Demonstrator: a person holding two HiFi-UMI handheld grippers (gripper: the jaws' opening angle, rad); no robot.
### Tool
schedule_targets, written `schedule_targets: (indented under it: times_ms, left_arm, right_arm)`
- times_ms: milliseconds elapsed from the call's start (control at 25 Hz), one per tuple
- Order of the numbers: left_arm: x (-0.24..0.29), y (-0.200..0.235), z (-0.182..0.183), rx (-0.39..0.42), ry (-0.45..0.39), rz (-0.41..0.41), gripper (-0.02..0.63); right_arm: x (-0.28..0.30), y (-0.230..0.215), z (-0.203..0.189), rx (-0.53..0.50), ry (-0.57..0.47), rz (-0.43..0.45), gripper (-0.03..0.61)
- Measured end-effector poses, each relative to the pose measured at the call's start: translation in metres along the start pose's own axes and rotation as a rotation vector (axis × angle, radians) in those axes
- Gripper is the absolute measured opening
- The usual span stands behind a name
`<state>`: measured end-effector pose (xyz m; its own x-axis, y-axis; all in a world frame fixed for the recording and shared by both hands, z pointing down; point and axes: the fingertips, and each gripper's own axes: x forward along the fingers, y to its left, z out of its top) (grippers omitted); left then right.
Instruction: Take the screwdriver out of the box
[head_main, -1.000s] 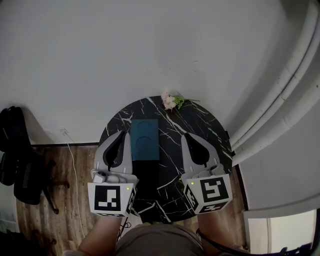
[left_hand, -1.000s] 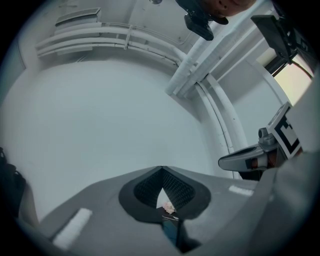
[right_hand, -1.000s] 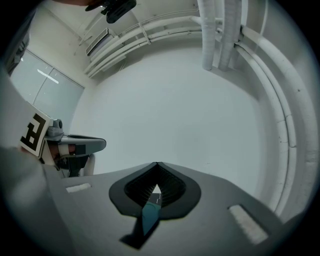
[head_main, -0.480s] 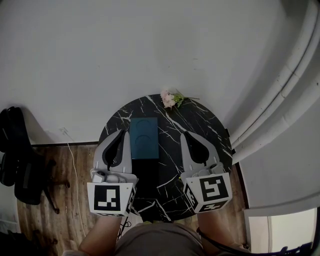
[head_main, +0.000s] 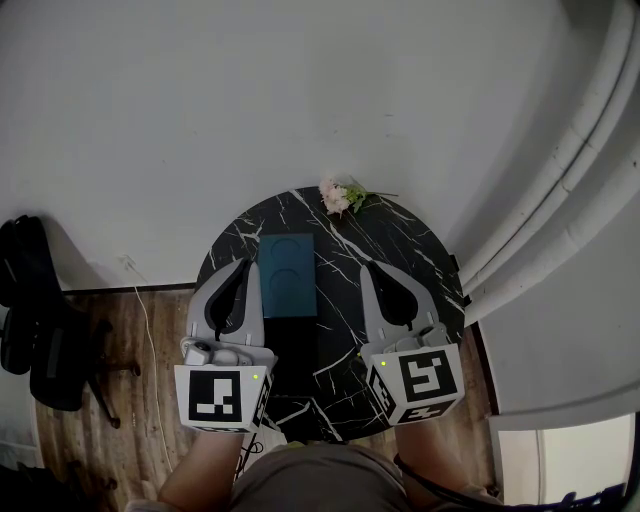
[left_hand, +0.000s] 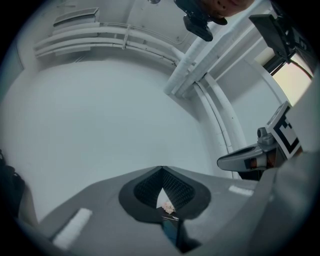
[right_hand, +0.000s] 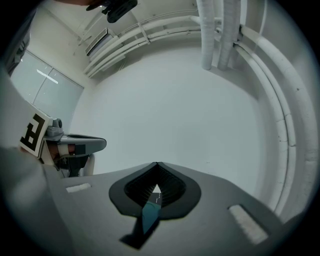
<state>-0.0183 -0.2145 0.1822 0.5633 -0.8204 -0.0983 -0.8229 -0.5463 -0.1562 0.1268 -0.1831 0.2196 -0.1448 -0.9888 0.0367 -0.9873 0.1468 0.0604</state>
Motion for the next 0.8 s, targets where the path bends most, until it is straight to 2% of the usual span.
schedule_targets:
  times_ms: [800]
  left_arm:
    - [-0.0007, -0.0048, -0.0008, 0.003, -0.003, -0.009, 0.0]
  right_arm:
    - [-0.0021, 0.0, -0.0015, -0.007, 0.003, 0.003, 0.025]
